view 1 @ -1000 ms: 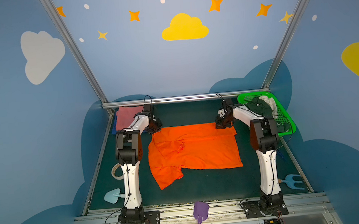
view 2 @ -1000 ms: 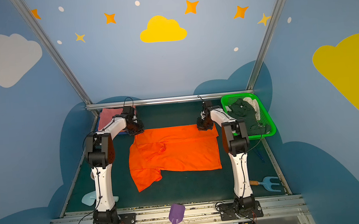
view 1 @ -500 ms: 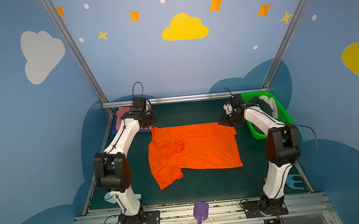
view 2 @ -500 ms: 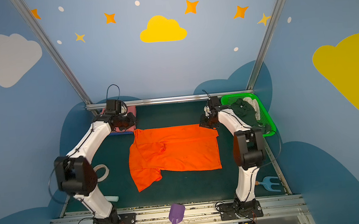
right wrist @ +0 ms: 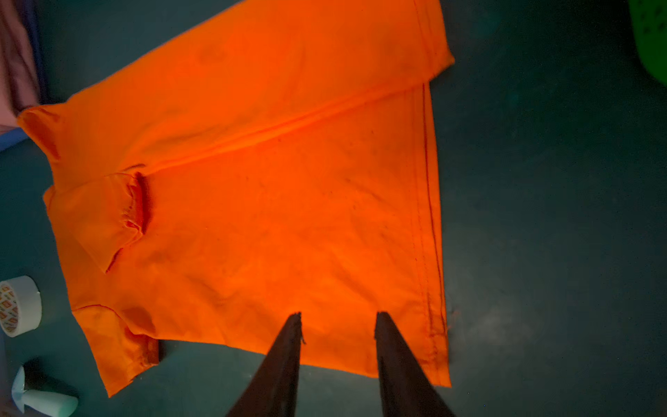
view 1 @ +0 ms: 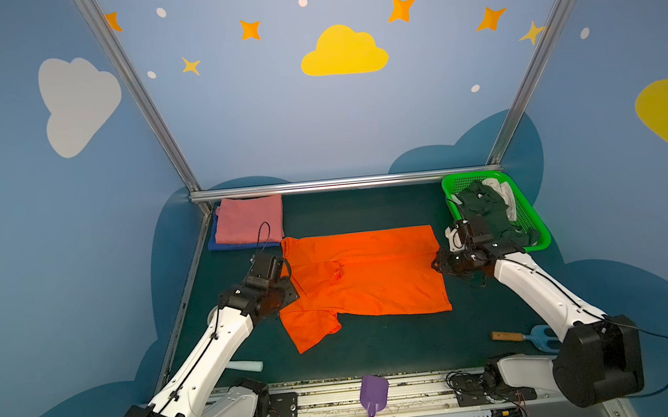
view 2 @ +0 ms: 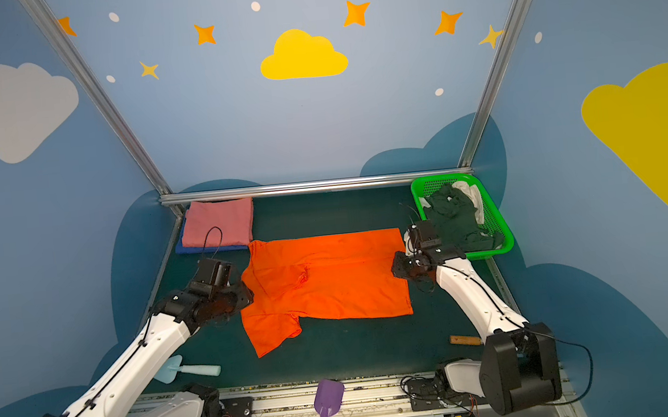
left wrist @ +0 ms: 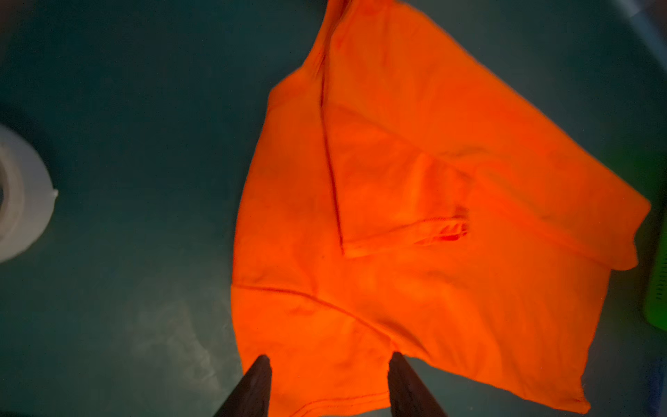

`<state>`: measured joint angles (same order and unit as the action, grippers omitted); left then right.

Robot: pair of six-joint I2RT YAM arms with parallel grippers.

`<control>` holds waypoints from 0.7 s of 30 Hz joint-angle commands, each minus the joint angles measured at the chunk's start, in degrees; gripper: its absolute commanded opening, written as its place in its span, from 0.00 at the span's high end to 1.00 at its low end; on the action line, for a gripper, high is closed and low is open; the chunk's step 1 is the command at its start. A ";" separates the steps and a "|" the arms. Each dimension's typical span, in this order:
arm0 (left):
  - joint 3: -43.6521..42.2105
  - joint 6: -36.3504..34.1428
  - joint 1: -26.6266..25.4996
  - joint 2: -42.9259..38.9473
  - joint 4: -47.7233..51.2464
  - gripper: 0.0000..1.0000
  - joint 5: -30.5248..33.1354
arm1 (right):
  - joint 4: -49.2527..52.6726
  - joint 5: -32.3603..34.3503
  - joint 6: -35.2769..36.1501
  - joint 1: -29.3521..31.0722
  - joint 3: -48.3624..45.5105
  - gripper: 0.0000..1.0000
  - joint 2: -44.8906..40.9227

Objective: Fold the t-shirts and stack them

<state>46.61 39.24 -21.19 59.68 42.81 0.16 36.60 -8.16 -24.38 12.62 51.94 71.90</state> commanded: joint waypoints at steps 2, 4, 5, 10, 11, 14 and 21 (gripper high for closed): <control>-5.61 9.05 -4.83 -3.23 4.13 0.46 1.99 | 1.45 2.26 -3.08 0.64 -4.90 0.59 -4.12; -7.94 11.14 -7.12 -3.60 3.95 0.46 1.70 | 1.20 2.30 -4.07 0.61 -7.08 0.58 -5.26; -8.82 12.03 -8.22 -3.62 4.03 0.46 1.68 | 1.19 2.28 -4.46 0.69 -7.96 0.58 -5.65; -12.94 15.50 -12.72 -3.14 4.12 0.46 1.38 | 2.50 3.63 -5.63 1.28 -11.42 0.55 -7.97; -13.65 15.93 -13.18 -3.17 4.13 0.46 1.33 | 2.79 4.21 -5.86 1.36 -12.20 0.54 -8.51; -15.91 17.12 -14.03 -3.39 2.99 0.49 1.37 | 2.98 5.06 -6.54 1.38 -14.51 0.53 -9.56; -18.54 17.81 -14.22 -1.28 -1.40 0.54 0.10 | 1.90 4.38 -7.39 1.50 -16.51 0.53 -10.30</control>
<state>28.64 56.01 -35.22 57.39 43.35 0.40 38.26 -4.43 -30.92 13.78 35.81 62.65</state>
